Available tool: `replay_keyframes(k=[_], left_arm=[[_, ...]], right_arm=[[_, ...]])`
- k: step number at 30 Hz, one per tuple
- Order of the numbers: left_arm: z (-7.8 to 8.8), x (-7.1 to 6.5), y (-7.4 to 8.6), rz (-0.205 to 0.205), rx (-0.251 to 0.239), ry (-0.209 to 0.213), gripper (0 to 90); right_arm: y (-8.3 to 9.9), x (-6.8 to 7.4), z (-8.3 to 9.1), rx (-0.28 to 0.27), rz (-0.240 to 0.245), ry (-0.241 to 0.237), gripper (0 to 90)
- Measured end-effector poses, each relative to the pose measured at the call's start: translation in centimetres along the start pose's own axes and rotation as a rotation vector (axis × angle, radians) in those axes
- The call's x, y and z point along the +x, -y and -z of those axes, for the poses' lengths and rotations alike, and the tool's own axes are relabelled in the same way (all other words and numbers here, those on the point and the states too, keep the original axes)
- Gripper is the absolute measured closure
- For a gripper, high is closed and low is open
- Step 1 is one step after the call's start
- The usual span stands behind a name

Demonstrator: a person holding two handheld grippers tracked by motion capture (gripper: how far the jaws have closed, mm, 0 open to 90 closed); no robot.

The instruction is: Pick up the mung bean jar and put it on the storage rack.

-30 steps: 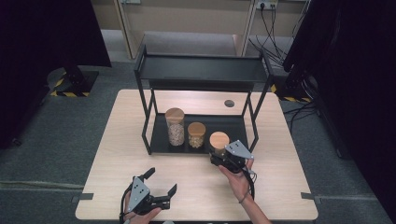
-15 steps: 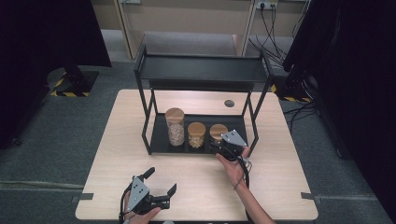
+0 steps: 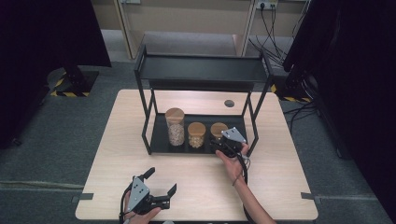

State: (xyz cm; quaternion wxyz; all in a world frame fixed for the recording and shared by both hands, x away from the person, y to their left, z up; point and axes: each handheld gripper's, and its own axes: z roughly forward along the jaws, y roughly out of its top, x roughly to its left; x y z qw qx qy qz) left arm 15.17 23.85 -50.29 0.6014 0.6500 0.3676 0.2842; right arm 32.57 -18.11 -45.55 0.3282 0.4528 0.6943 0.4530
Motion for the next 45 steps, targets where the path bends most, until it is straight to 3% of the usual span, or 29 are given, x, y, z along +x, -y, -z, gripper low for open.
replay_keyframes(k=[9, 13, 17, 28, 45], left_arm=[[0.0, 0.0, 0.0, 0.003, -0.005, 0.001, 1.5], [0.0, -0.1, 0.0, 0.000, -0.006, 0.000, 1.5], [0.0, 0.0, 0.0, -0.003, -0.004, 0.001, 1.5], [0.0, -0.1, 0.0, -0.001, -0.001, 0.002, 1.5], [0.0, -0.1, 0.0, 0.000, 0.001, 0.000, 1.5]], right_arm=[[-0.1, -0.5, 0.0, 0.007, -0.027, -0.021, 24.6], [-0.3, -0.4, 0.4, 0.002, -0.047, -0.017, 16.3], [-0.2, -0.1, 1.3, -0.013, -0.043, -0.006, 12.7], [1.0, -0.4, 3.7, -0.074, -0.071, -0.032, 4.3], [2.6, -0.5, 7.4, -0.143, -0.067, -0.103, 3.7]])
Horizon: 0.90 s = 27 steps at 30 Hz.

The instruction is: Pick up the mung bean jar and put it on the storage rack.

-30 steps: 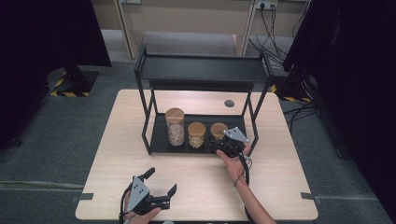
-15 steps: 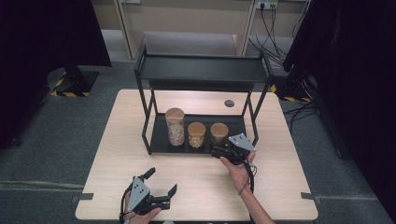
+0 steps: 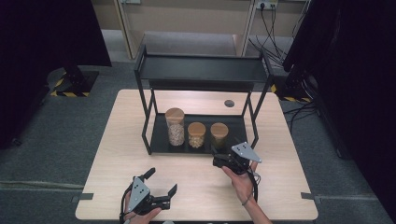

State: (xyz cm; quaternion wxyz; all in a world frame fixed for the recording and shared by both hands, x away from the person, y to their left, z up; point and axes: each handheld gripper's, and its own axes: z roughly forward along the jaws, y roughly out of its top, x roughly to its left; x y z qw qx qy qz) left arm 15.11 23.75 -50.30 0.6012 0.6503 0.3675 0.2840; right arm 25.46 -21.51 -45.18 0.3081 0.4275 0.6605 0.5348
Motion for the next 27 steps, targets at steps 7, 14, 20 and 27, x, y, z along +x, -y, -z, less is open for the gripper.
replay_keyframes(k=[7, 14, 20, 27], left_arm=[[0.0, 0.0, 0.0, 0.000, -0.002, 0.000, 1.6], [0.0, 0.0, 0.0, 0.000, 0.000, -0.001, 1.5], [0.0, 0.0, 0.0, 0.000, 0.000, -0.002, 1.6], [0.0, 0.0, 0.0, 0.001, -0.006, -0.004, 1.6]], right_arm=[[0.3, 0.3, 1.2, -0.013, 0.007, -0.029, 3.7], [0.8, 0.7, 2.6, -0.026, 0.028, -0.066, 3.7], [1.2, 1.2, 3.6, -0.037, 0.038, -0.106, 3.7], [1.6, 1.8, 4.7, -0.043, 0.051, -0.156, 3.7]])
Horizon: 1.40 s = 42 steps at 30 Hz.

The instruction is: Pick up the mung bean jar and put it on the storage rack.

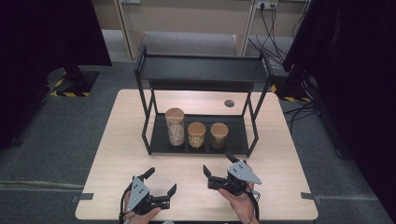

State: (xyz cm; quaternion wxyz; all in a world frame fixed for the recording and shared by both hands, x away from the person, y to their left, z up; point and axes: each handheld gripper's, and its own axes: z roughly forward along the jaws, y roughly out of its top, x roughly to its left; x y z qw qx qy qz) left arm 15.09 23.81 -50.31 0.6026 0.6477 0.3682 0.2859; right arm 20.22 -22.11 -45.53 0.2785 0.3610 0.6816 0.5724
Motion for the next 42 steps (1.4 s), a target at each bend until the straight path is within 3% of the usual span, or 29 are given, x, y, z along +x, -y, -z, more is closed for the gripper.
replay_keyframes(k=[13, 24, 42], left_arm=[[0.0, 0.0, 0.0, -0.003, -0.001, -0.001, 1.5], [0.0, 0.1, -0.1, -0.005, -0.004, -0.004, 1.6], [0.1, 0.1, 0.0, -0.002, -0.005, -0.005, 1.6]], right_arm=[[0.7, 1.0, 1.6, -0.005, 0.007, -0.064, 3.8], [1.5, 1.5, 2.0, 0.014, 0.013, -0.105, 3.8], [1.9, 1.7, 2.1, 0.024, 0.013, -0.116, 3.9]])
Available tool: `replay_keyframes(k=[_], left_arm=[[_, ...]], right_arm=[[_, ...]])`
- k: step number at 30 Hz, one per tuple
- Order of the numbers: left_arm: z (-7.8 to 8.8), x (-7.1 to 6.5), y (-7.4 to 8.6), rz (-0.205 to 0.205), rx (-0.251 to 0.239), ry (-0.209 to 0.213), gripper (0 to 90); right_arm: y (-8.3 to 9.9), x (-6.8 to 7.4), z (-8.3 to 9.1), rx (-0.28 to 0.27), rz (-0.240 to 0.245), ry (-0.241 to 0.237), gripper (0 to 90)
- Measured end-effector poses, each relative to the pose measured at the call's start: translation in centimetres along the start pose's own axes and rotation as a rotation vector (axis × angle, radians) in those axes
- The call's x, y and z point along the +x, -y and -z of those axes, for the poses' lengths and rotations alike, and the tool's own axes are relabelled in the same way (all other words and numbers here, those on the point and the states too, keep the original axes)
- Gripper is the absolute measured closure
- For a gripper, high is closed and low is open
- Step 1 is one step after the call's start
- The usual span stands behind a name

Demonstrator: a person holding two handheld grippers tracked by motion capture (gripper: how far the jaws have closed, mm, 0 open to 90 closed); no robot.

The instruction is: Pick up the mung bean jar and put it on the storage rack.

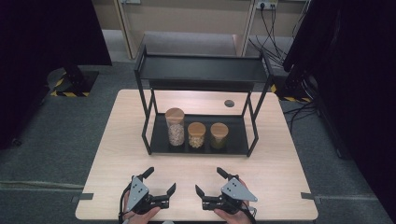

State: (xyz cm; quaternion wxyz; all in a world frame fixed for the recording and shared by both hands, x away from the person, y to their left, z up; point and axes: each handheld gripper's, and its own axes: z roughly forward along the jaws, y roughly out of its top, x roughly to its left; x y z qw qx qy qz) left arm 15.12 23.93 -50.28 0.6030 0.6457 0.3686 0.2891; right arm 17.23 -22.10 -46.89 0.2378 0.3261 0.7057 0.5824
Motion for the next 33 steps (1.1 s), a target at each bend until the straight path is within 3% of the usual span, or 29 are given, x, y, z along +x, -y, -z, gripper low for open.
replay_keyframes(k=[33], left_arm=[[-0.03, 0.04, -0.03, 0.000, 0.003, -0.001, 1.6]], right_arm=[[0.04, -0.04, 0.01, -0.003, -0.002, 0.008, 3.9]])
